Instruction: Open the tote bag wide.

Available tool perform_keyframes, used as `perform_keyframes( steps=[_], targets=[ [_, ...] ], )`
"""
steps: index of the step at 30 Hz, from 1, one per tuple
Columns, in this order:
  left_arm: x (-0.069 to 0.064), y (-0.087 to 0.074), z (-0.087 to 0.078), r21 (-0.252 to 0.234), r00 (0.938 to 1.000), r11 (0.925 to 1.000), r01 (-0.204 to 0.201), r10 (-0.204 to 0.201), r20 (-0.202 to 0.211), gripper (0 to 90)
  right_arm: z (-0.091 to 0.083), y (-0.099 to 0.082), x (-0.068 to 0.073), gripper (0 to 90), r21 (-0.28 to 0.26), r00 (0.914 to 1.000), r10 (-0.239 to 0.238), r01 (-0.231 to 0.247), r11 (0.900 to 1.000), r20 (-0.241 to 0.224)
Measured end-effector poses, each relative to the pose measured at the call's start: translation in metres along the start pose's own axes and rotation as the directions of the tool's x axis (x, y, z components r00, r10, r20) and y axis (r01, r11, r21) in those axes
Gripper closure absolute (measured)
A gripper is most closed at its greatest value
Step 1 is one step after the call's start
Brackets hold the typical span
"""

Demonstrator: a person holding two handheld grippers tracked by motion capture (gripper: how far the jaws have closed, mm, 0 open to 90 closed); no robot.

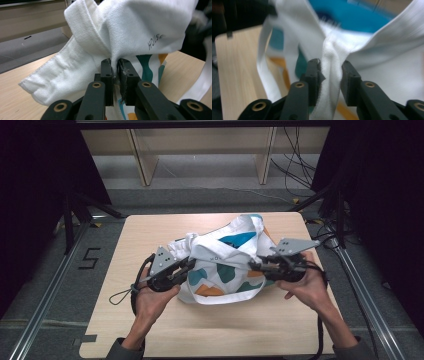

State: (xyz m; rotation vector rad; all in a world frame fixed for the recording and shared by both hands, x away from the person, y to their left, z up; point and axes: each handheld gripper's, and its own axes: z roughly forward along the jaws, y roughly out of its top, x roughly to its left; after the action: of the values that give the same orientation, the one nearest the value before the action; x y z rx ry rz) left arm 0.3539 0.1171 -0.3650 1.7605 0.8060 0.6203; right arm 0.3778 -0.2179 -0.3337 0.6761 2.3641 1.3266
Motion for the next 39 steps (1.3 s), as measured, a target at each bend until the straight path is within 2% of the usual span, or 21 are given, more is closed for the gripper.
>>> perform_keyframes(
  steps=[2,3,6,7,8,9,11,15,16,20,21,23,25,26,27,29,34,35,37,38,39],
  targets=[
    [-0.002,0.001,0.0,0.008,0.9997,0.9997,-0.023,0.023,-0.012,81.7,-0.01,0.013,-0.005,64.4,-0.059,0.9976,0.032,-0.028,0.9978,0.061],
    [-0.003,0.001,0.0,0.009,0.9996,0.9997,-0.025,0.025,-0.009,81.7,-0.014,0.023,-0.009,62.5,-0.072,0.9948,0.055,-0.049,0.9962,0.085],
    [-0.004,0.0,0.0,0.006,0.9994,0.9994,-0.035,0.035,-0.01,81.7,-0.017,0.045,-0.023,57.5,-0.087,0.9905,0.059,-0.048,0.9951,0.124],
    [-0.004,0.0,-0.001,0.007,0.9993,0.9993,-0.036,0.036,-0.01,81.7,-0.015,0.054,-0.026,55.2,-0.085,0.9892,0.1,-0.091,0.9921,0.107],
    [-0.004,0.0,0.0,0.005,0.9994,0.9994,-0.034,0.034,-0.01,81.7,-0.013,0.059,-0.031,53.9,-0.09,0.9911,0.082,-0.072,0.9933,0.105],
    [-0.003,0.0,0.0,0.004,0.9993,0.9994,-0.035,0.035,-0.011,81.6,-0.011,0.066,-0.034,52.6,-0.1,0.9901,0.11,-0.101,0.9899,0.088],
    [-0.003,-0.001,0.0,0.003,0.9993,0.9993,-0.036,0.036,-0.01,81.6,-0.012,0.075,-0.036,53.6,-0.13,0.9878,0.153,-0.149,0.9802,0.025],
    [-0.004,-0.004,0.0,-0.003,0.9991,0.9992,-0.041,0.041,-0.011,81.6,-0.02,0.083,-0.032,55.5,-0.137,0.9936,0.085,-0.074,0.9877,0.074],
    [-0.004,-0.005,-0.001,0.0,0.9989,0.9989,-0.046,0.046,-0.012,81.6,-0.02,0.083,-0.033,55.2,-0.131,0.9908,0.102,-0.09,0.9873,0.089],
    [-0.006,-0.007,-0.002,-0.006,0.9988,0.9988,-0.048,0.048,-0.008,81.7,-0.014,0.083,-0.055,50.5,-0.098,0.9629,0.205,-0.19,0.9768,0.175],
    [-0.006,-0.006,-0.001,-0.006,0.9988,0.9988,-0.048,0.048,-0.007,81.7,-0.009,0.084,-0.061,49.6,-0.048,0.954,0.246,-0.241,0.9694,0.172],
    [-0.008,-0.007,-0.002,0.005,0.9995,0.9996,-0.029,0.029,-0.011,81.6,0.002,0.085,-0.067,49.2,0.012,0.9506,0.249,-0.256,0.9667,0.185],
    [-0.006,-0.007,-0.001,-0.005,0.9984,0.9984,-0.057,0.057,-0.008,81.6,0.012,0.085,-0.069,55.0,0.071,0.9528,0.24,-0.256,0.964,0.186],
    [-0.006,-0.008,-0.001,-0.004,0.9982,0.9982,-0.06,0.06,-0.009,81.6,0.014,0.084,-0.068,61.8,0.091,0.958,0.22,-0.24,0.9665,0.183],
    [-0.008,-0.01,-0.002,0.007,0.999,0.999,-0.043,0.043,-0.009,81.6,0.016,0.082,-0.068,69.5,0.127,0.9677,0.165,-0.19,0.9735,0.191],
    [-0.01,-0.016,-0.002,0.019,0.9974,0.9974,-0.069,0.069,-0.021,81.8,0.014,0.073,-0.065,87.3,0.152,0.9768,0.135,-0.161,0.9753,0.166],
    [-0.02,-0.033,-0.002,0.048,0.9925,0.992,-0.117,0.118,-0.03,81.9,0.016,0.042,-0.057,89.7,0.185,0.9845,0.097,-0.124,0.9749,0.146],
    [-0.02,-0.035,-0.001,0.051,0.9912,0.9906,-0.127,0.129,-0.031,82.1,0.018,0.035,-0.056,89.7,0.204,0.9854,0.096,-0.123,0.9712,0.141],
    [-0.019,-0.042,0.003,0.077,0.9913,0.9889,-0.127,0.129,-0.025,82.2,0.025,0.023,-0.053,89.7,0.168,0.9827,0.117,-0.141,0.9756,0.144],
    [-0.02,-0.049,0.006,0.098,0.9909,0.9865,-0.131,0.134,-0.018,82.4,0.025,0.019,-0.052,89.7,0.187,0.983,0.129,-0.152,0.9704,0.131],
    [-0.021,-0.054,0.009,0.096,0.9905,0.9863,-0.134,0.136,-0.021,82.6,0.03,0.012,-0.052,89.7,0.185,0.9849,0.119,-0.141,0.9725,0.126]
  ],
)
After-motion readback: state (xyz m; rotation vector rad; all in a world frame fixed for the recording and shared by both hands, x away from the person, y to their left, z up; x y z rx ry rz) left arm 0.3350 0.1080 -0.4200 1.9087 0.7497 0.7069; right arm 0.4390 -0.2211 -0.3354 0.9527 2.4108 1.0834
